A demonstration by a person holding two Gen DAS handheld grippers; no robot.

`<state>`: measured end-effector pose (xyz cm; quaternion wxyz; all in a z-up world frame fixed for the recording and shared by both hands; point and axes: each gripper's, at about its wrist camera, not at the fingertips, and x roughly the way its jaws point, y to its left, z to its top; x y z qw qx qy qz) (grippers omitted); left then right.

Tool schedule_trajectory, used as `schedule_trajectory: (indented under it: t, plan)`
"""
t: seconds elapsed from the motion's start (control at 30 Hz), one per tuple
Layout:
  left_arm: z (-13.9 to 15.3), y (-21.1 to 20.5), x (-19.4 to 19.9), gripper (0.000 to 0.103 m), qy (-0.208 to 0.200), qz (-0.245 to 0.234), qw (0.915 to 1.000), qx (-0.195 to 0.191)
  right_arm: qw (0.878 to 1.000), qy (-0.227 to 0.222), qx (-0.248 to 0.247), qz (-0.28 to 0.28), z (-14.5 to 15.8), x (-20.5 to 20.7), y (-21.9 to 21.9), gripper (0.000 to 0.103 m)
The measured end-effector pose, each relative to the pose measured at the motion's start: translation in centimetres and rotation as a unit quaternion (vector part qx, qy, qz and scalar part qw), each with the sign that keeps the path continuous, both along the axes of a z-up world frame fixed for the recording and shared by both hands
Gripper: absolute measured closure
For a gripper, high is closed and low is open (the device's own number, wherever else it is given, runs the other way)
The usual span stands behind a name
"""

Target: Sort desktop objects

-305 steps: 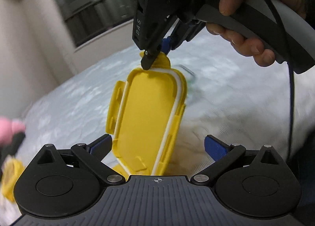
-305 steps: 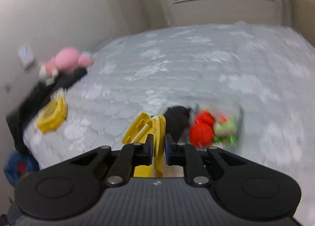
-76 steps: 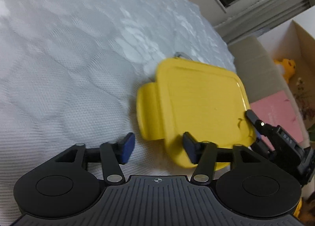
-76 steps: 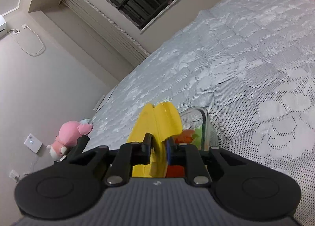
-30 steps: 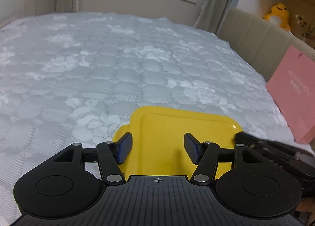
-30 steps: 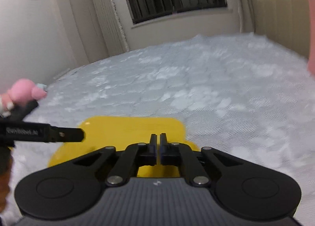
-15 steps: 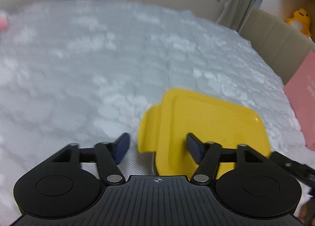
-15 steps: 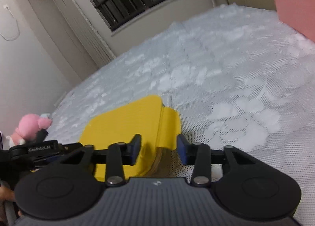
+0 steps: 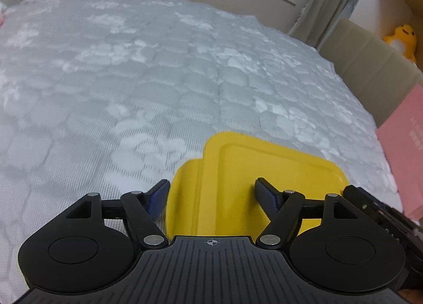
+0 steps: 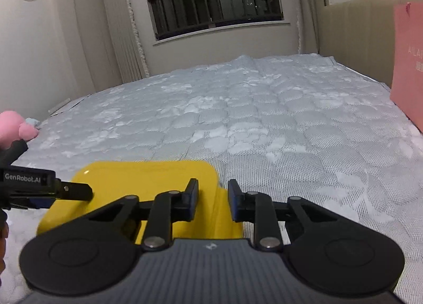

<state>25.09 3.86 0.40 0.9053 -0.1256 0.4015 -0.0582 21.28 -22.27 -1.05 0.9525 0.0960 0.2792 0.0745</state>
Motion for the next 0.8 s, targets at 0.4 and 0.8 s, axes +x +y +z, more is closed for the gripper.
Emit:
schedule_trajectory:
  t: [0.4, 0.8]
  plan:
    - [0.0, 3.1, -7.3, 0.036, 0.024, 0.003, 0.998, -0.058, 0.999, 0.02, 0.03, 0.004, 0.7, -6.3, -1.8, 0.073]
    - [2.1, 1.0, -8.9, 0.052, -0.033, 0.017, 0.9993, 0.008, 0.999, 0.011, 0.051, 0.001, 1.6, -7.9, -1.3, 0.082]
